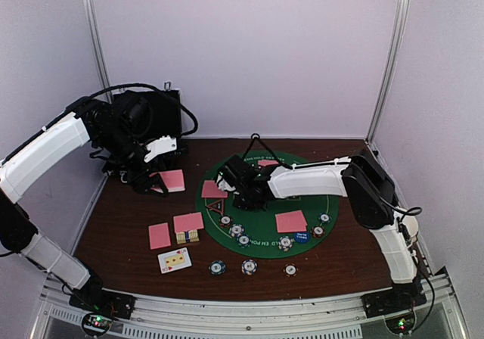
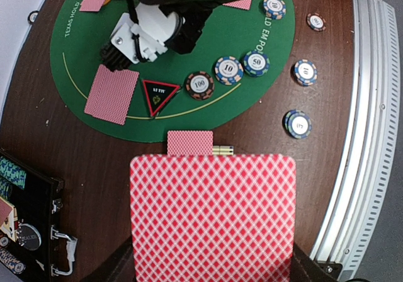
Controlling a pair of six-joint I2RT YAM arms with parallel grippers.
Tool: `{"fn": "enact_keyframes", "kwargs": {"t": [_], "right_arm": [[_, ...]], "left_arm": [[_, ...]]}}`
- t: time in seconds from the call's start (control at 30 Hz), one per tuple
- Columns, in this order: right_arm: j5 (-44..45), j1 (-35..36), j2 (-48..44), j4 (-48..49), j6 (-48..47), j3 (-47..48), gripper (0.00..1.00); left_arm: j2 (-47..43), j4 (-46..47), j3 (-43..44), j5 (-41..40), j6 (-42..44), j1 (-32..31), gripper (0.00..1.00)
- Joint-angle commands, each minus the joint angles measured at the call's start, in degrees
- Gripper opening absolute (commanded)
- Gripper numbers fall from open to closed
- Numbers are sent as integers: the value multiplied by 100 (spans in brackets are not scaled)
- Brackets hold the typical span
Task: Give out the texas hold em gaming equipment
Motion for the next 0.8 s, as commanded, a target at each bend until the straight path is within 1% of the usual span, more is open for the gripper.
{"fn": "enact_keyframes", "kwargs": {"t": [0.0,0.07,0.17,0.23,0.27,0.3,0.4,0.47,0.5,0.57,0.63,0.67,0.7,0.73,0.77], "right_arm": [[888,22,-631,563,708,9,100],[1369,26,-767,668,1075,91,100],[1761,12,-973,369,1811,369,99],[1770,12,-1210,136,2303,348,100],[1666,-4,-1377,94,2558,235,99],[1368,-43,-1593,19,2838,117,100],[138,-292,-2253,-260,3985,-248,100],[-762,-485,-2732,-248,4815,-614,99],[-1375,-616,-2941,-197,5170,-811,99],[-2939,-810,-3222,45,5807,-1121,100],[-4029,-848,-3344,293,6410,-1337,99],[-4756,-853,-3349,530,6705,-1432,98],[-5087,-849,-3317,651,7069,-1517,98],[-5746,-847,-3254,977,7428,-1612,98],[-6190,-837,-3177,1231,7821,-1703,97]], "left_arm": [[-104,39,181,82,74,40,0],[-124,39,183,78,70,40,0],[-133,40,183,86,65,40,0],[-142,40,176,91,58,40,0],[-143,35,170,91,56,40,0],[-137,46,162,91,56,40,0],[-137,49,125,76,62,42,0],[-159,84,91,58,72,40,0],[-178,114,62,47,80,40,0],[-218,199,-1,56,121,40,0],[-240,260,-35,48,141,40,0],[-226,281,-36,50,144,40,0],[-221,285,-32,67,144,40,0],[-209,294,-20,80,140,40,0],[-194,295,-13,99,139,40,0]]}}
